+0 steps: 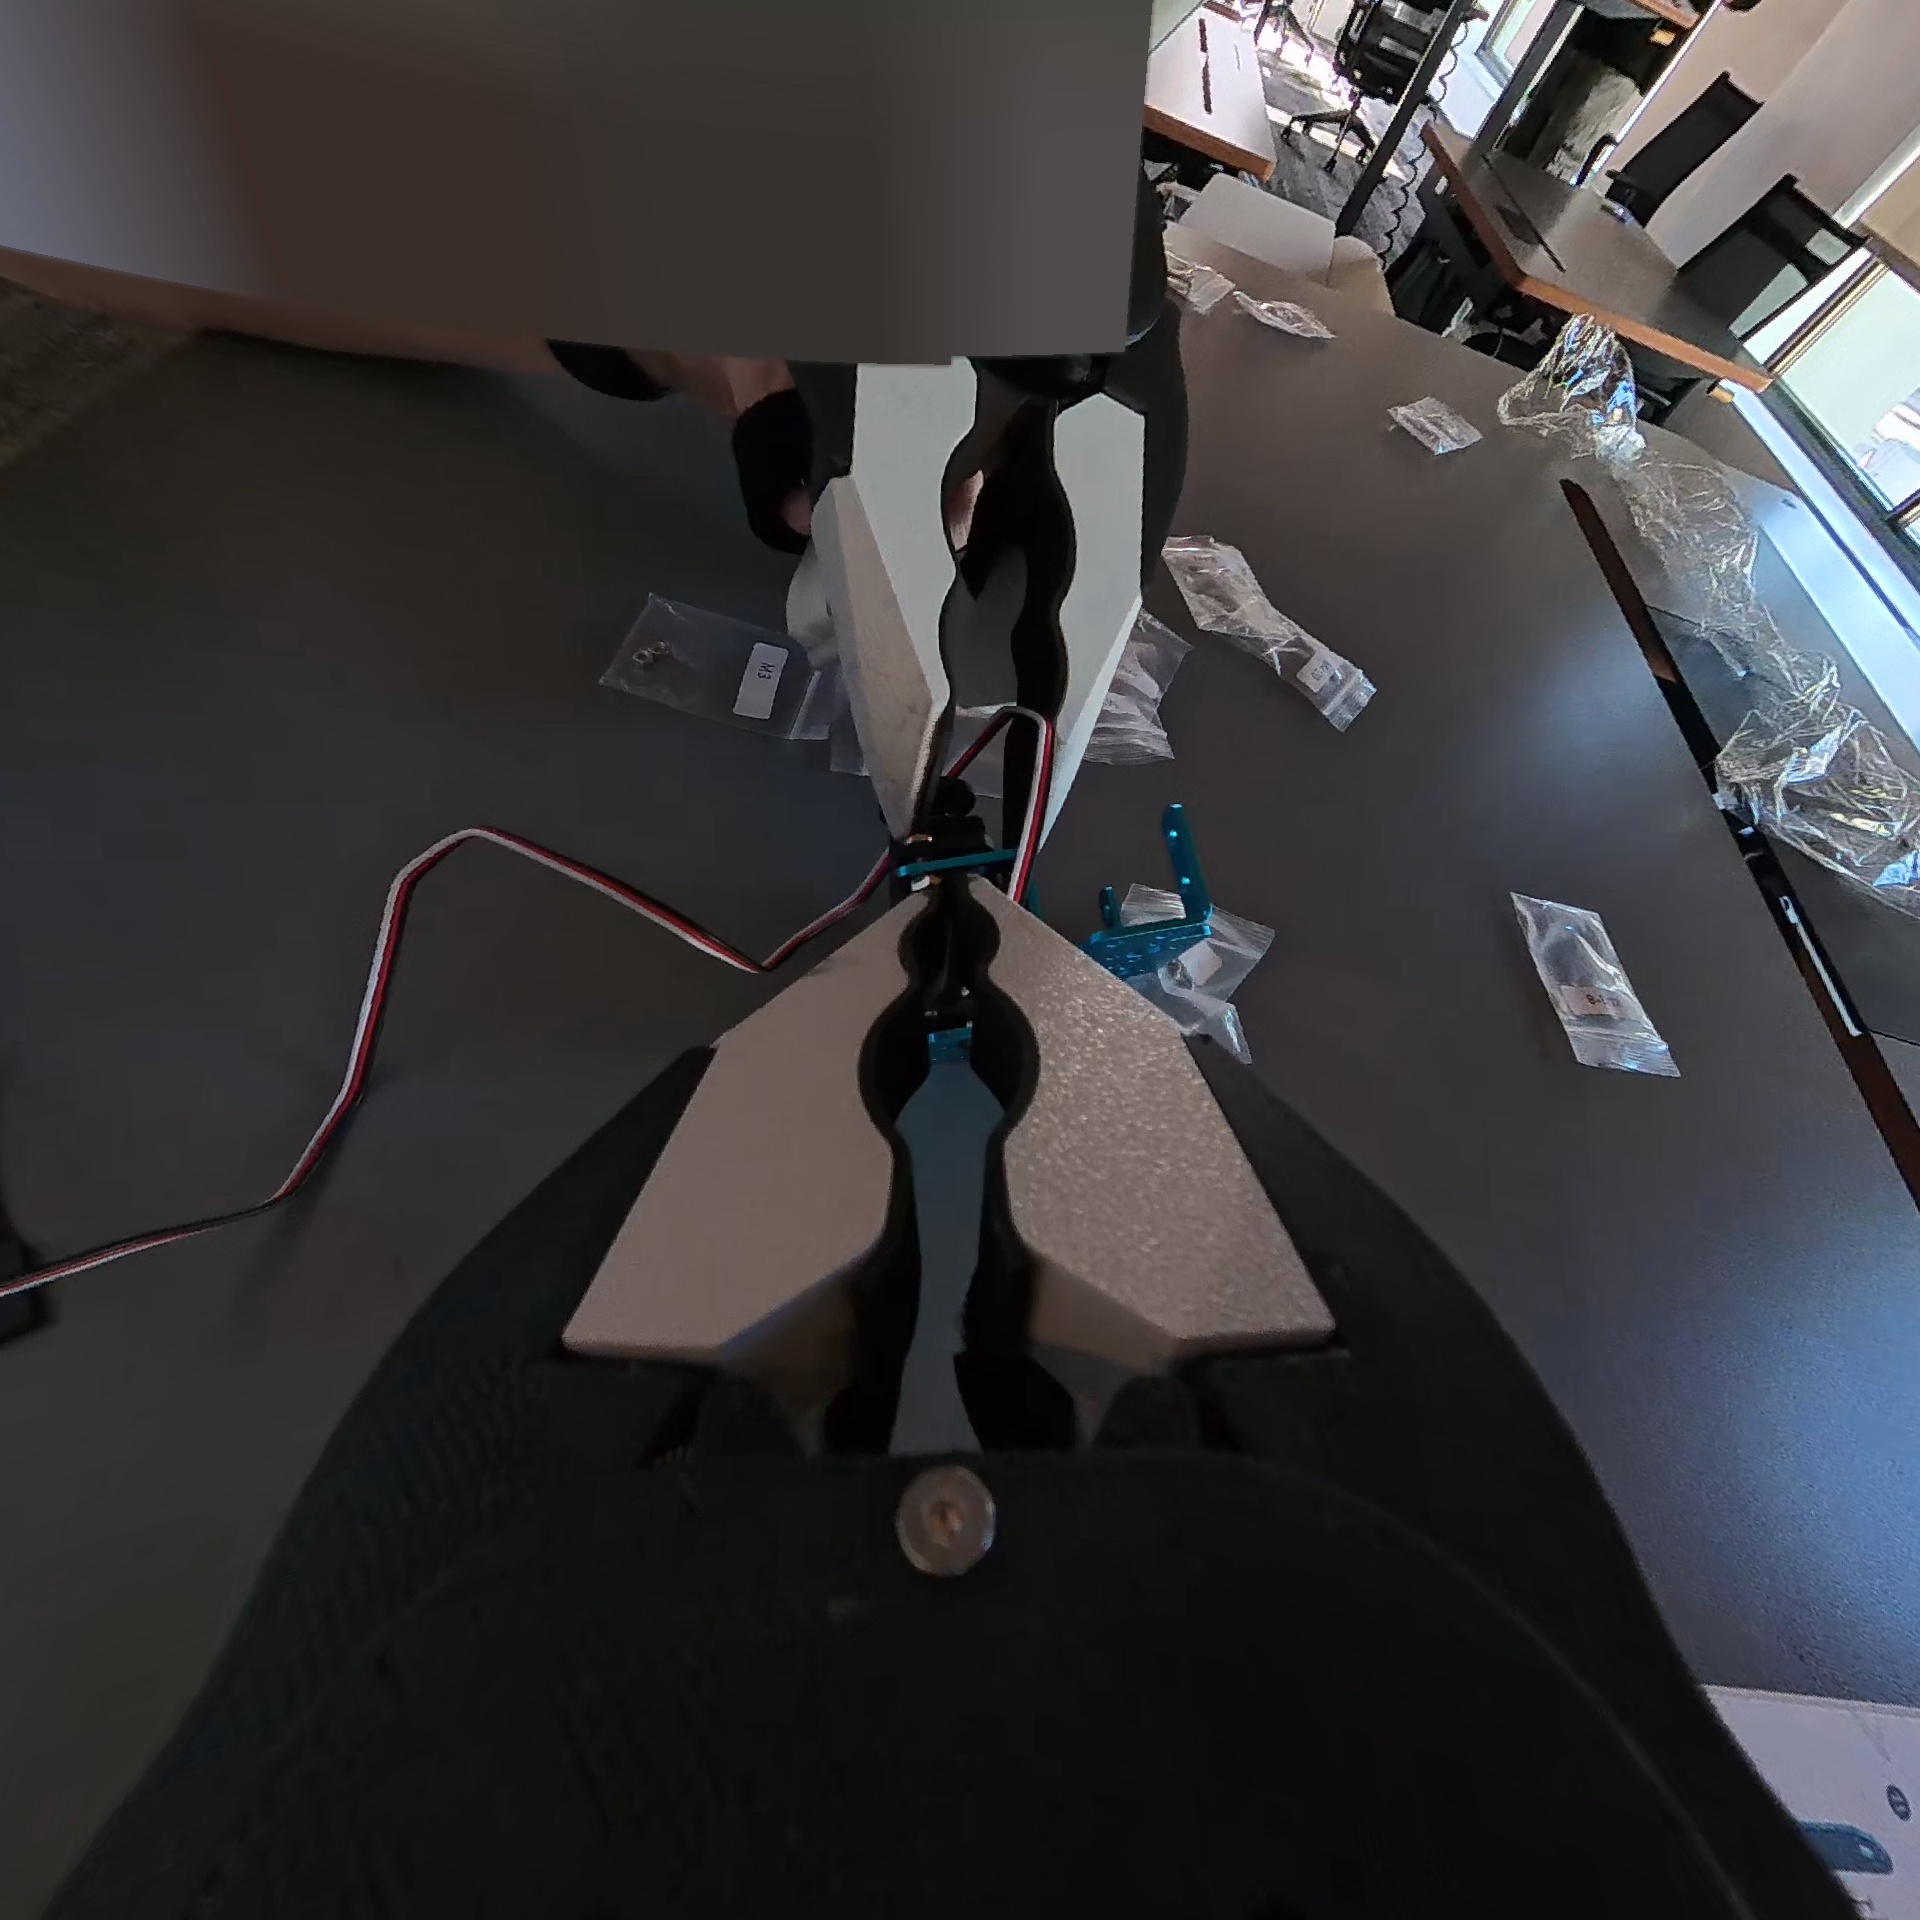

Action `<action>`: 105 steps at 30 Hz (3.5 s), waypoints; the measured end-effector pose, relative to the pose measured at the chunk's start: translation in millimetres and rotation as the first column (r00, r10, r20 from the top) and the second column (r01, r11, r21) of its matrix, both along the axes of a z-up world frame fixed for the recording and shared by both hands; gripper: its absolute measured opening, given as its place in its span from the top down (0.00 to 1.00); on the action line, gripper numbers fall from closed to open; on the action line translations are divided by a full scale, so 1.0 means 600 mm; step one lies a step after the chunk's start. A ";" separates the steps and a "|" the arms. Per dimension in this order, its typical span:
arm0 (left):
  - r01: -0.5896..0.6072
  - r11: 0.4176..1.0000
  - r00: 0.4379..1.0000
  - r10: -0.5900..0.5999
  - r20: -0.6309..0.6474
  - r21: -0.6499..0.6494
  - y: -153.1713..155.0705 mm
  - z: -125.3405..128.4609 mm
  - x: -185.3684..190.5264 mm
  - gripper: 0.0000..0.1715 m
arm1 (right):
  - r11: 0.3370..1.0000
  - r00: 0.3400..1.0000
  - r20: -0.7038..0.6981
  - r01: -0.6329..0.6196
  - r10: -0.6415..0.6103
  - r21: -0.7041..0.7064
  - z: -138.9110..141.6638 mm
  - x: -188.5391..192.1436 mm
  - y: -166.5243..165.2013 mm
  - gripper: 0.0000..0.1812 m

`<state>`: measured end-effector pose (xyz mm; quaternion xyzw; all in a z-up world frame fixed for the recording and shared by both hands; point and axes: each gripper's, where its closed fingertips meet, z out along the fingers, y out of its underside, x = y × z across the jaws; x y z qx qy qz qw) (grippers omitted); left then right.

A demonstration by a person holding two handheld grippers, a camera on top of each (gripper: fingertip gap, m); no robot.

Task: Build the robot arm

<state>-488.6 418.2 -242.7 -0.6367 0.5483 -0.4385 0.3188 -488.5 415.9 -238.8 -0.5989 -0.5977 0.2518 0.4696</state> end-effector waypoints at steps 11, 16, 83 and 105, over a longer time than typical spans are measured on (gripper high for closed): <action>0.002 1.000 1.000 -0.002 -0.004 0.010 -0.001 0.000 0.000 0.86 | 0.998 0.999 0.034 -0.017 0.015 0.065 -0.001 0.001 -0.002 1.00; 0.004 1.000 1.000 -0.003 -0.005 0.012 -0.001 0.000 0.000 0.87 | 0.997 0.999 0.036 -0.016 0.014 0.071 0.000 0.001 -0.002 1.00; -0.087 0.989 0.993 0.095 -0.071 0.118 0.004 0.014 0.016 0.88 | 0.997 0.999 0.039 0.018 -0.021 0.081 0.001 -0.007 0.004 0.99; -0.075 0.987 0.991 0.090 -0.100 0.139 0.007 0.013 0.014 0.90 | 0.997 0.999 0.036 0.028 -0.031 0.066 0.000 -0.010 0.008 1.00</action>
